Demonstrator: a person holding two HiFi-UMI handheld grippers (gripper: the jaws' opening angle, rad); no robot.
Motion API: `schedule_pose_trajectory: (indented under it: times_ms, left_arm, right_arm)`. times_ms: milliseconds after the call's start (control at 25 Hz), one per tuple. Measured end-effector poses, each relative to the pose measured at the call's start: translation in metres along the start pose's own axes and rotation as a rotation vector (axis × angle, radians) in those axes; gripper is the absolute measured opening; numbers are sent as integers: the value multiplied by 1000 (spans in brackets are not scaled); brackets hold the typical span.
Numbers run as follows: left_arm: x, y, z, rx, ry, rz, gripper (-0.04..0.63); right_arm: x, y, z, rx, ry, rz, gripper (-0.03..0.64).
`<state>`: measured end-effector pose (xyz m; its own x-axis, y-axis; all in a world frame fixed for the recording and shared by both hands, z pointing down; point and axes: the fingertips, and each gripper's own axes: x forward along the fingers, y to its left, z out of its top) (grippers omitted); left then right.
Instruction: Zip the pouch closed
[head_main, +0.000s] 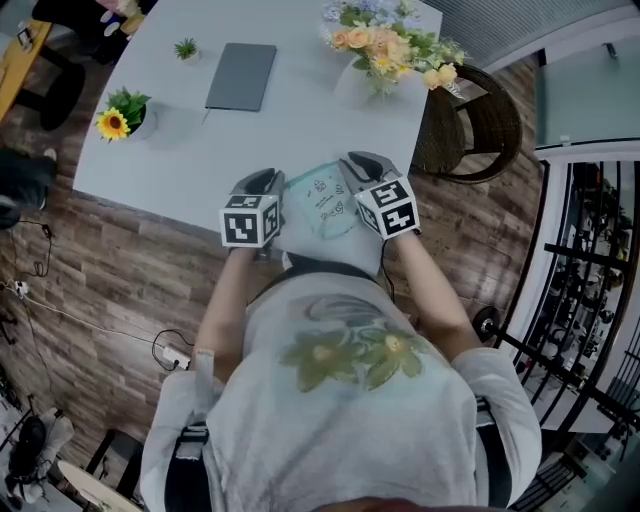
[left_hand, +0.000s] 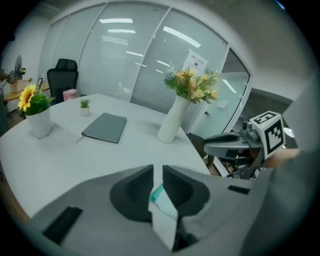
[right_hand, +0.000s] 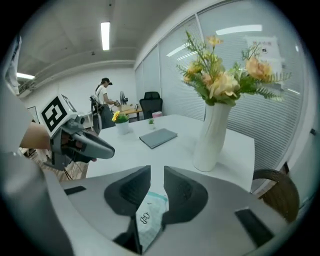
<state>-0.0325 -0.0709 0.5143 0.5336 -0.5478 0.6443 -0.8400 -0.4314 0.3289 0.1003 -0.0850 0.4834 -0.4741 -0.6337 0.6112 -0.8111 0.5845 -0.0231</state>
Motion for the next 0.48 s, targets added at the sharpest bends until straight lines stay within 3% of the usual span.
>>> schedule_pose_trajectory:
  times_ms: [320,480]
  left_arm:
    - [-42,-56,55,59,-243,-47,9]
    - [-61,-69,70,73,-312,-29,5]
  right_arm:
    - [-37,23,34,34,-152,-67,24]
    - [-57,32,49,66,-219,-82,17]
